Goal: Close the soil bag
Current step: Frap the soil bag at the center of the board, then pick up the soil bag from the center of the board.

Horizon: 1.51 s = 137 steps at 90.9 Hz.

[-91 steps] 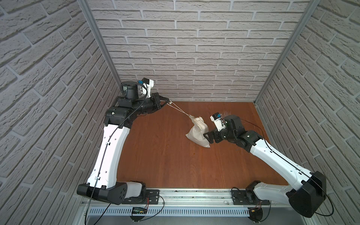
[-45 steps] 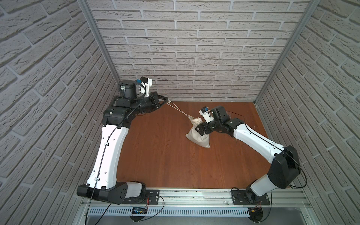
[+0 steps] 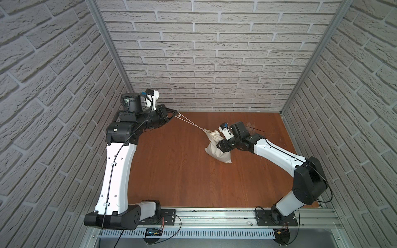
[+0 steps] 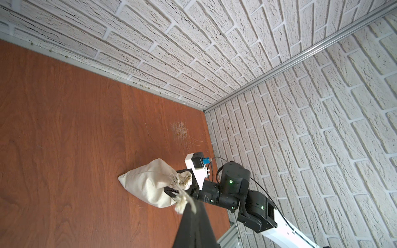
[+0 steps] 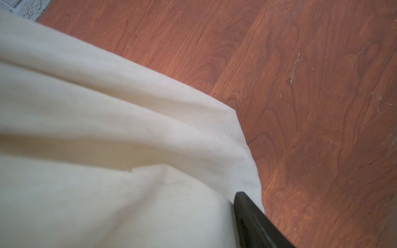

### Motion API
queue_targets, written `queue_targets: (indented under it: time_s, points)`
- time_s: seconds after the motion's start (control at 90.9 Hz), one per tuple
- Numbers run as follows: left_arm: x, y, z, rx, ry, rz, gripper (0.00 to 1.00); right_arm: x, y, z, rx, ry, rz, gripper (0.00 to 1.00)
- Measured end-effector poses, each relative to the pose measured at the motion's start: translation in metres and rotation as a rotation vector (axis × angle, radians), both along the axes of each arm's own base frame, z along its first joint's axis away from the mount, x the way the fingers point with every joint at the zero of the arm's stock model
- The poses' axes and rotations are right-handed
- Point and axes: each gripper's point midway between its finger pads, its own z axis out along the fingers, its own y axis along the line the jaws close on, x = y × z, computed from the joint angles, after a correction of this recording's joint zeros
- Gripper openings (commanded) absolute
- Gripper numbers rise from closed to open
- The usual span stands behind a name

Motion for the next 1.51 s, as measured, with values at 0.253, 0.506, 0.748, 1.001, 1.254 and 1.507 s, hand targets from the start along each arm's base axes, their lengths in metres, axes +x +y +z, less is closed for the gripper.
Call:
queue_targets:
  time_s: [0.253, 0.506, 0.748, 1.001, 1.254, 1.507]
  points:
    - [-0.013, 0.015, -0.022, -0.013, 0.046, 0.037, 0.0, 0.003, 0.004, -0.001, 0.029, -0.018, -0.006, 0.08]
    - [-0.034, 0.029, -0.074, 0.052, 0.114, 0.103, 0.0, 0.009, -0.002, -0.006, 0.043, -0.029, -0.094, 0.03]
    - [-0.045, 0.026, -0.144, 0.143, 0.234, 0.131, 0.0, 0.008, -0.009, -0.001, 0.098, -0.033, -0.175, 0.03]
    - [-0.049, -0.013, -0.212, 0.259, 0.322, 0.046, 0.0, 0.003, -0.003, 0.011, 0.154, -0.026, -0.191, 0.03]
    - [-0.05, -0.012, -0.256, 0.383, 0.386, 0.085, 0.0, -0.002, -0.001, 0.016, 0.18, -0.009, -0.189, 0.03]
    - [-0.053, 0.005, -0.274, 0.453, 0.363, 0.14, 0.24, -0.004, 0.005, 0.022, 0.21, 0.012, -0.172, 0.03]
